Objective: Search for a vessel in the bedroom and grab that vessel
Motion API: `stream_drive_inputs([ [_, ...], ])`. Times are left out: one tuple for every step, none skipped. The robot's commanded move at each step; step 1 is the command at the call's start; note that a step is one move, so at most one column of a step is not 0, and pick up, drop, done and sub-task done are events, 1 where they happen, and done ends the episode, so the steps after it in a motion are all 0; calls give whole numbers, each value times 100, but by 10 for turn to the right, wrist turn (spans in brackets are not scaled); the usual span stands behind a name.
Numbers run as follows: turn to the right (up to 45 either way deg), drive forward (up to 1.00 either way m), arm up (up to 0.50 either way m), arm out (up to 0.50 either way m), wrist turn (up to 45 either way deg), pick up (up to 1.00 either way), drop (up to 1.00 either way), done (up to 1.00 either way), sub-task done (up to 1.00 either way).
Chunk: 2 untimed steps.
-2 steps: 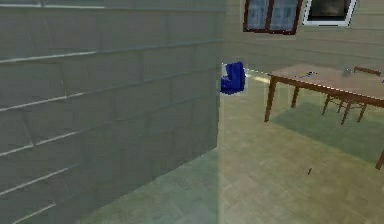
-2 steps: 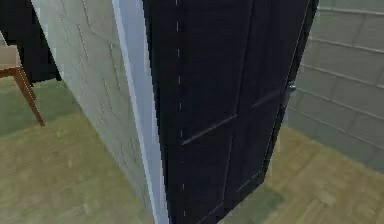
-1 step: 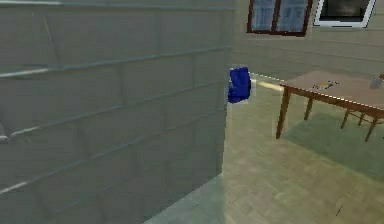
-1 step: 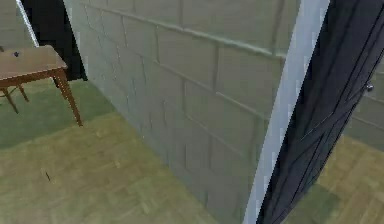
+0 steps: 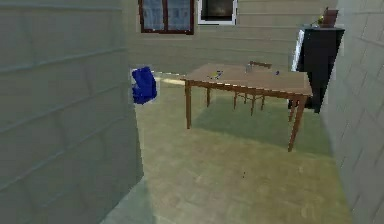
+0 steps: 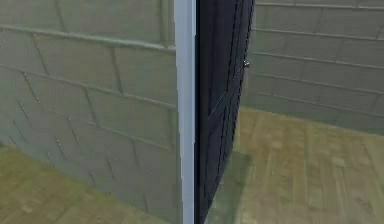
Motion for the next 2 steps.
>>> stream_drive_inputs([
  [0, 100, 0, 0, 0, 0, 0, 0, 0],
  [60, 0, 0, 0, 0, 0, 0, 0, 0],
])
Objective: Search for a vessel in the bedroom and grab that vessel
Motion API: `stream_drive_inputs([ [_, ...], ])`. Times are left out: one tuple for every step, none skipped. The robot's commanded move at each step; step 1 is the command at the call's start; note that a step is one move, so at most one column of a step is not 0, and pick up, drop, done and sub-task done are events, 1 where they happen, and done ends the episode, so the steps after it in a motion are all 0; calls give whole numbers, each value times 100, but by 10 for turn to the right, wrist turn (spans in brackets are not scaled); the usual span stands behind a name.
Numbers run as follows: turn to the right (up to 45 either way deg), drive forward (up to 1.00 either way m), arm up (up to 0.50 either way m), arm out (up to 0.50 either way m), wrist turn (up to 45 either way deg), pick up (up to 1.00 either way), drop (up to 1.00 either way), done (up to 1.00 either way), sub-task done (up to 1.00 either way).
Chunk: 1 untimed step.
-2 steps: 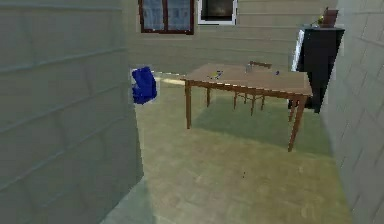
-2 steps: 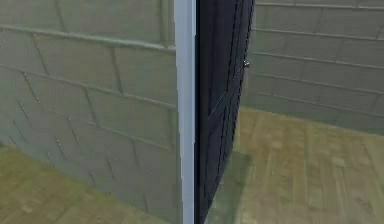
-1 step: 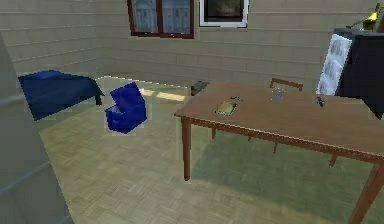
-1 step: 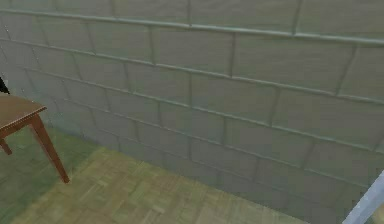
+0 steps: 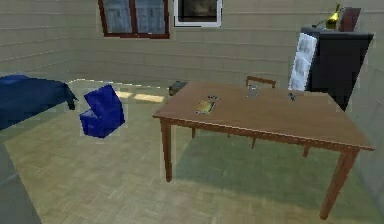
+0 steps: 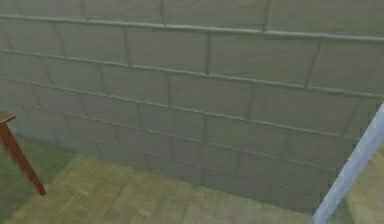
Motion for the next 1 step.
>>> stream_drive_inputs([
  [0, 25, 0, 0, 0, 0, 0, 0, 0],
])
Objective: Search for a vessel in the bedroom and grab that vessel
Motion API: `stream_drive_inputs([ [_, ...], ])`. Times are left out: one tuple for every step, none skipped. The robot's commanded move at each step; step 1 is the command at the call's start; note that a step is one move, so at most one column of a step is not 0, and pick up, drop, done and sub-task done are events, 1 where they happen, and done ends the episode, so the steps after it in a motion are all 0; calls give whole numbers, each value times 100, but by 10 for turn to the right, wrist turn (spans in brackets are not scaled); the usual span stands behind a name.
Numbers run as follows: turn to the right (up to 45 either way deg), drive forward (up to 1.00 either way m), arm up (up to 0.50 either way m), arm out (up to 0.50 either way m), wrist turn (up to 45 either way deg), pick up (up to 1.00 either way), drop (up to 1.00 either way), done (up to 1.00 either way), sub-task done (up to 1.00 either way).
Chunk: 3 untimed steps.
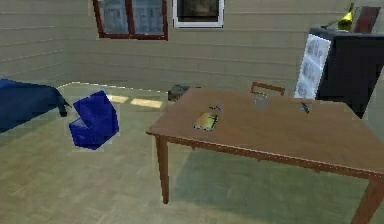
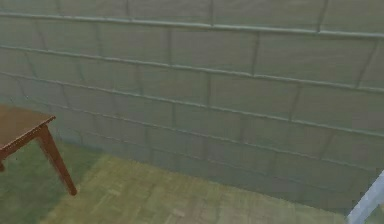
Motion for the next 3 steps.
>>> stream_drive_inputs([
  [-240, 0, 0, 0, 0, 0, 0, 0, 0],
  [0, 60, 0, 0, 0, 0, 0, 0, 0],
  [-120, 0, 0, 0, 0, 0, 0, 0, 0],
])
